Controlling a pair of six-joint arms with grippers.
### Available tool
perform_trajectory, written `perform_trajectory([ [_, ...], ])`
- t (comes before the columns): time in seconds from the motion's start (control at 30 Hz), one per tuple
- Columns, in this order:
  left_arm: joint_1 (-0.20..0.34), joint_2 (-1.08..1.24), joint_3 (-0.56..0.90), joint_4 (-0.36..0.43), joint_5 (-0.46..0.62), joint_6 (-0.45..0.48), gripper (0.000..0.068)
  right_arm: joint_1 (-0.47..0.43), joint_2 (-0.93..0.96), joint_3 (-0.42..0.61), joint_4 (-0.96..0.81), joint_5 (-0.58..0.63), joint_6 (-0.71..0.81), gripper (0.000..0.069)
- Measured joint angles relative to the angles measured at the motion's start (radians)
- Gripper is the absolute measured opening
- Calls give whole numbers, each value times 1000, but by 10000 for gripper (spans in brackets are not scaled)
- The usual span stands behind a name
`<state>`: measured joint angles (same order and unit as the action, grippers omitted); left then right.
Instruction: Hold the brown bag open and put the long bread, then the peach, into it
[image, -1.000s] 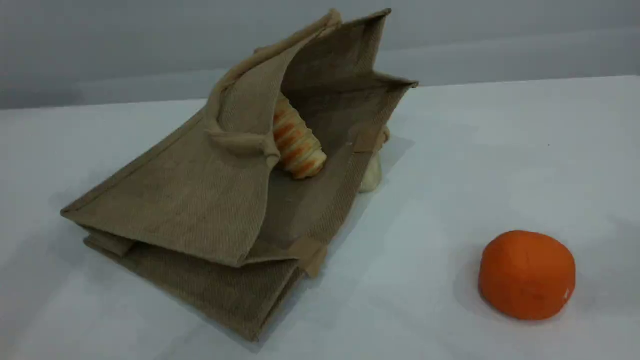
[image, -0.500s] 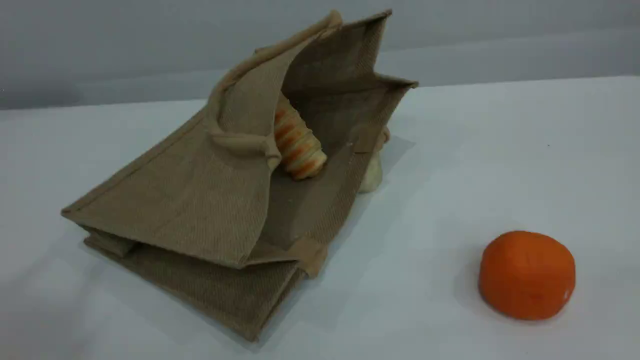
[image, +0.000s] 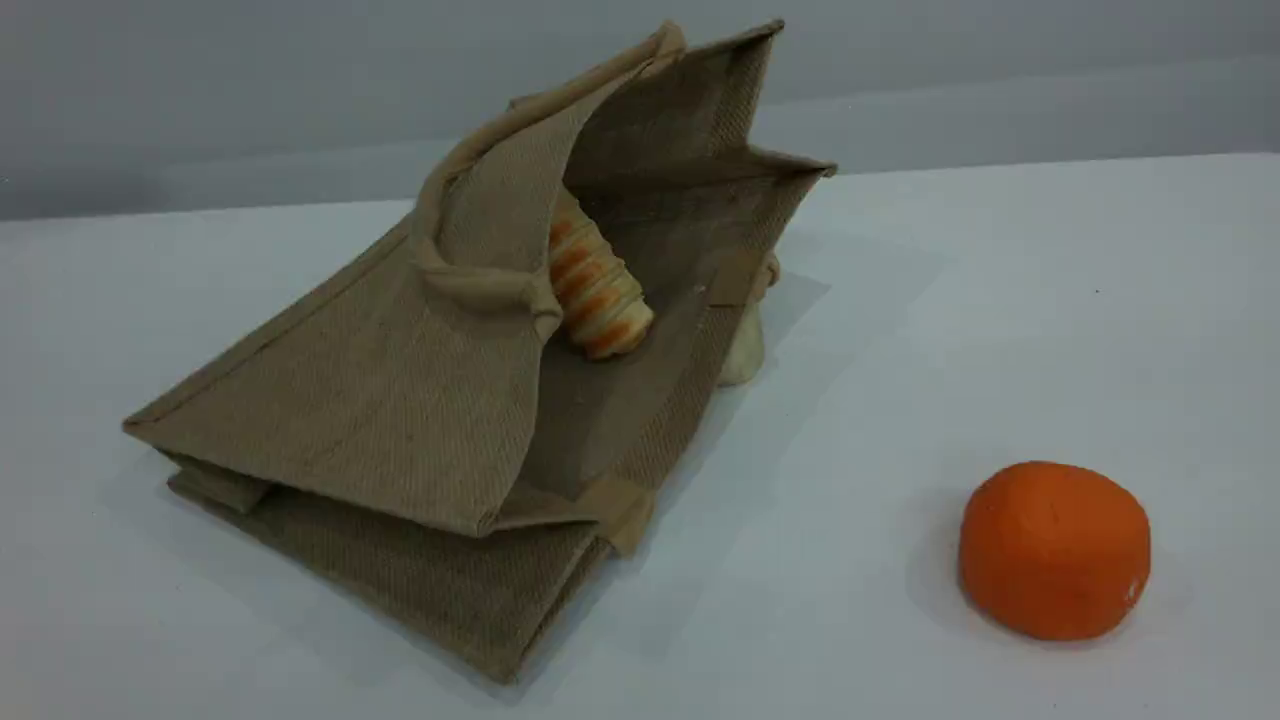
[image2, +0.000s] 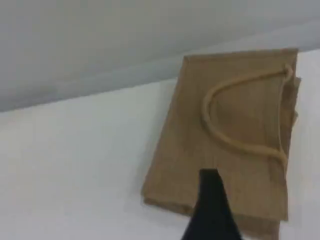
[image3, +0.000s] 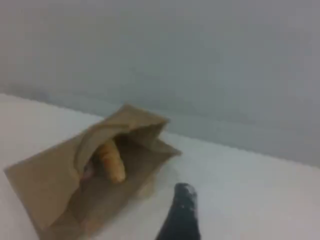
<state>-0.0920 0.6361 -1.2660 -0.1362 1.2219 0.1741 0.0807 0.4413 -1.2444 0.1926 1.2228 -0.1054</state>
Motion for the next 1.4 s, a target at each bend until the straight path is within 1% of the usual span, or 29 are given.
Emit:
perform_trajectory([
  [0.27,0,-332,282,0,-1,0,465,0,-191,256,-1,-2,0,573],
  [0.4,0,-444,405,0,0,0,465,0,-274,361,-21,-2,-11,573],
  [0.53,0,-484,520,-1,-1,0,465,0,-343,461,-18,-12,-44,573],
  [0.67,0,-483,621,-1,-3,0,465,0,-389,559,-17,-71,-80,573],
  [0.77,0,-483,677,-1,-4,0,465,0,-396,631,-17,-111,-101,573],
  [0.87,0,-483,713,-5,-31,0,465,0,-396,696,-16,-143,-102,573],
  [0.93,0,-483,724,-33,-32,0,465,0,-396,723,-16,-152,-102,573],
  [1.07,0,-483,726,-72,-63,3,465,0,-408,736,-20,-149,-102,573],
  [1.13,0,-484,732,-75,-74,3,465,0,-424,736,-22,-148,-102,573],
  [1.23,0,-485,757,-74,-123,4,465,0,-443,736,-23,-147,-102,573],
  [1.4,0,-486,761,-73,-135,11,465,0,-441,735,-24,-147,-102,573],
])
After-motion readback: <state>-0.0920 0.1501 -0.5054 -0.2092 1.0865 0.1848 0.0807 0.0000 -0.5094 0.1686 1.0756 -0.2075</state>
